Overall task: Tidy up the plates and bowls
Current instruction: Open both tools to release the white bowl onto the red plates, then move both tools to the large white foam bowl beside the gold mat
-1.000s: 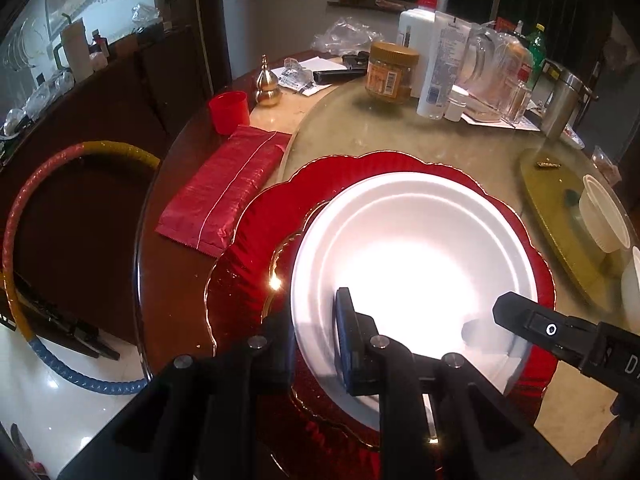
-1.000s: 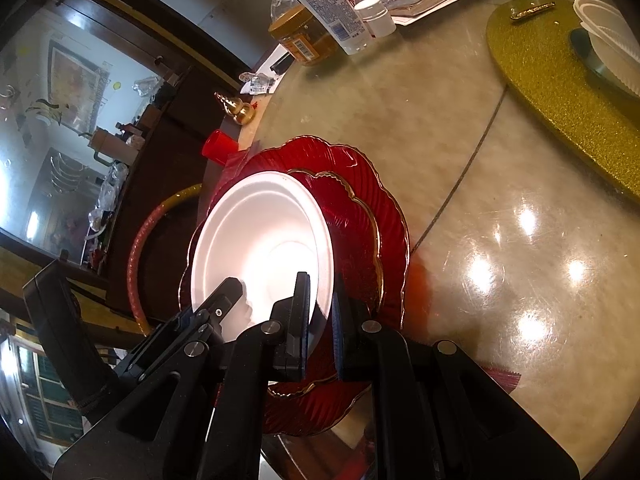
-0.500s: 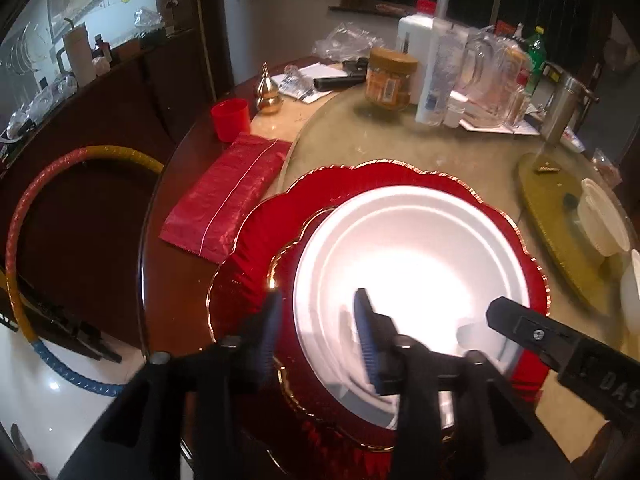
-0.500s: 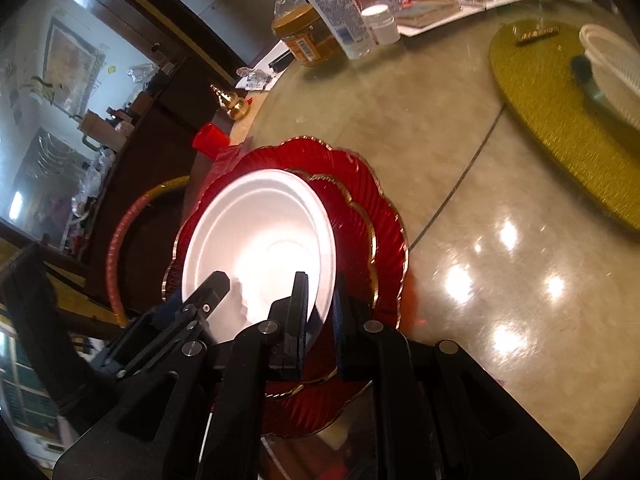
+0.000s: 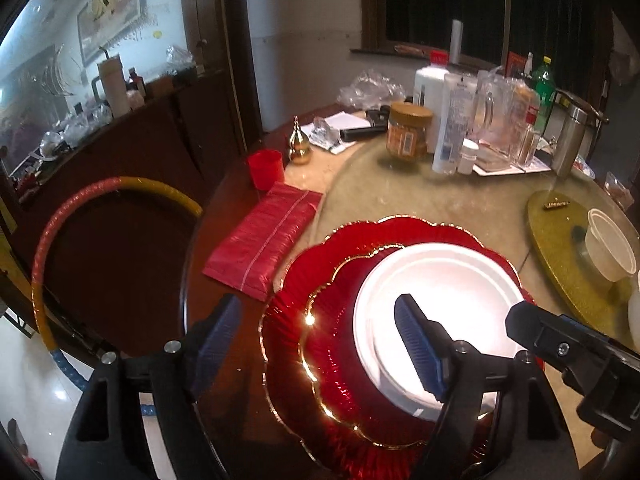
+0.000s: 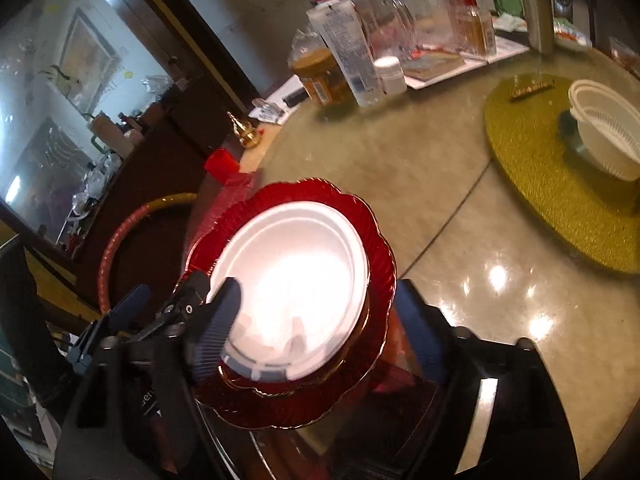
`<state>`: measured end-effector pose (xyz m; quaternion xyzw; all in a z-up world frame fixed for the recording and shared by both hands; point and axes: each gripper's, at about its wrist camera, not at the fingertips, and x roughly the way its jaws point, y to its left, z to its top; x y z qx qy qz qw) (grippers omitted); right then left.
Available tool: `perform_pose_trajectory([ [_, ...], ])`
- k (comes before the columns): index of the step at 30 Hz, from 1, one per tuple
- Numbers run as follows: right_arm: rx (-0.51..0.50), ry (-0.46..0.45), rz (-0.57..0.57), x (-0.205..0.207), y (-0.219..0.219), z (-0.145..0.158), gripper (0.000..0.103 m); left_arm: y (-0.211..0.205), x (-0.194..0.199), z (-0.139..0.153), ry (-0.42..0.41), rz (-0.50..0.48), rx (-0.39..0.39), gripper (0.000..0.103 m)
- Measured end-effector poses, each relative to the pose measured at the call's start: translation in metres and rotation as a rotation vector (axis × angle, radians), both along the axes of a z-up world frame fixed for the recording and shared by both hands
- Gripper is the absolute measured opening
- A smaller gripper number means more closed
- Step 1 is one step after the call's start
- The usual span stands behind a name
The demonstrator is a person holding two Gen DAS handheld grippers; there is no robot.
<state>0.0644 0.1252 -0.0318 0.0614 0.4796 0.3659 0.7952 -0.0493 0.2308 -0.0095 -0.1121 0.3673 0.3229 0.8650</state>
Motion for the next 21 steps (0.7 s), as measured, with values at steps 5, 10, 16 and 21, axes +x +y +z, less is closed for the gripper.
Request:
perform_pose_trajectory([
  [5,0.046,-0.035,-0.01,-0.005,-0.009,0.01,0.083,-0.001,-0.008,0.011,-0.034,0.018,0.019,0.08],
  [10,0.079,-0.074,-0.035,-0.007,-0.025,0.022,0.083,-0.009,-0.011,0.023,-0.061,0.003,0.029,0.08],
  [16,0.114,-0.13,-0.108,-0.011,-0.062,0.032,0.083,-0.032,-0.007,0.038,-0.101,-0.052,0.053,0.081],
  [21,0.077,-0.185,-0.174,-0.011,-0.095,0.034,0.083,-0.057,0.002,0.046,-0.11,-0.113,0.074,0.081],
])
